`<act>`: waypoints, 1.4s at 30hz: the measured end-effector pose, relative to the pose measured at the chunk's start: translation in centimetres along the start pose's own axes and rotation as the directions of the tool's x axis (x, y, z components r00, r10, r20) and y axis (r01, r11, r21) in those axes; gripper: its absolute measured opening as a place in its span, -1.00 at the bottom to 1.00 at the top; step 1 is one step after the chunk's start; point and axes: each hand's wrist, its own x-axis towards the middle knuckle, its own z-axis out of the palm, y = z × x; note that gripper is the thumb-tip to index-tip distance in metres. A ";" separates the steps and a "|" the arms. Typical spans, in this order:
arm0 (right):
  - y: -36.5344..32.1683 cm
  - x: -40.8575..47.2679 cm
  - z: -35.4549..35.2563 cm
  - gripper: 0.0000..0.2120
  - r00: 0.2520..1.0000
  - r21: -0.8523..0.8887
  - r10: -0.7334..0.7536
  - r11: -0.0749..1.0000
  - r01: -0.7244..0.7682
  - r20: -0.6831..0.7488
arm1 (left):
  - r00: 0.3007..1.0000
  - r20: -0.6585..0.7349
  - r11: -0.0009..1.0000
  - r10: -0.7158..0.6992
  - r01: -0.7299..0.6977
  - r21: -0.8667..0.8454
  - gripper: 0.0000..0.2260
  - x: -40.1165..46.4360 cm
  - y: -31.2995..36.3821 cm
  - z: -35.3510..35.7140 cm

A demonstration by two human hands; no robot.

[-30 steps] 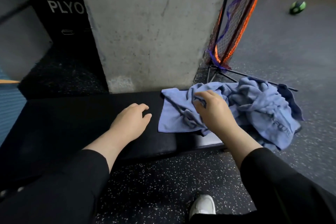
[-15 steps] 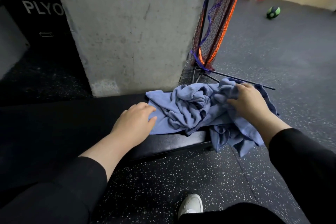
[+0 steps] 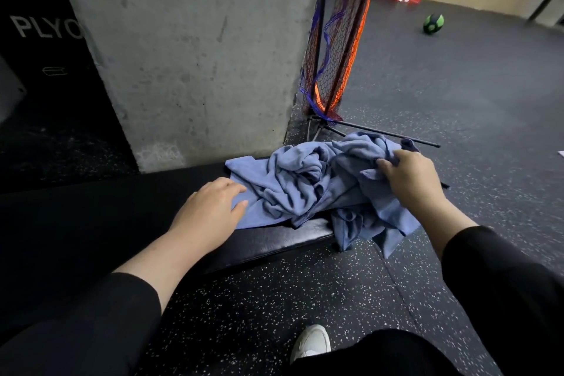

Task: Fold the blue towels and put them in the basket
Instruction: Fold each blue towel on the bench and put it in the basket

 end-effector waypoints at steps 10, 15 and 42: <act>-3.0 0.7 -6.5 -0.72 0.885 0.512 0.216 0.859 0.029 -0.412 | 0.998 -0.059 0.997 0.021 -0.025 -0.067 -0.68 -0.9 0.6 -0.7; -5.4 2.8 -9.2 -0.77 0.901 0.641 0.215 0.762 0.086 -0.376 | 0.996 -0.092 0.997 0.008 -0.016 -0.080 -0.69 -1.3 -0.2 -1.5; -34.5 -9.4 -6.2 -0.77 0.920 0.965 -0.313 0.190 -0.182 0.235 | 0.865 -0.313 0.543 -0.392 -0.057 -0.838 -0.77 -7.5 -0.1 -11.3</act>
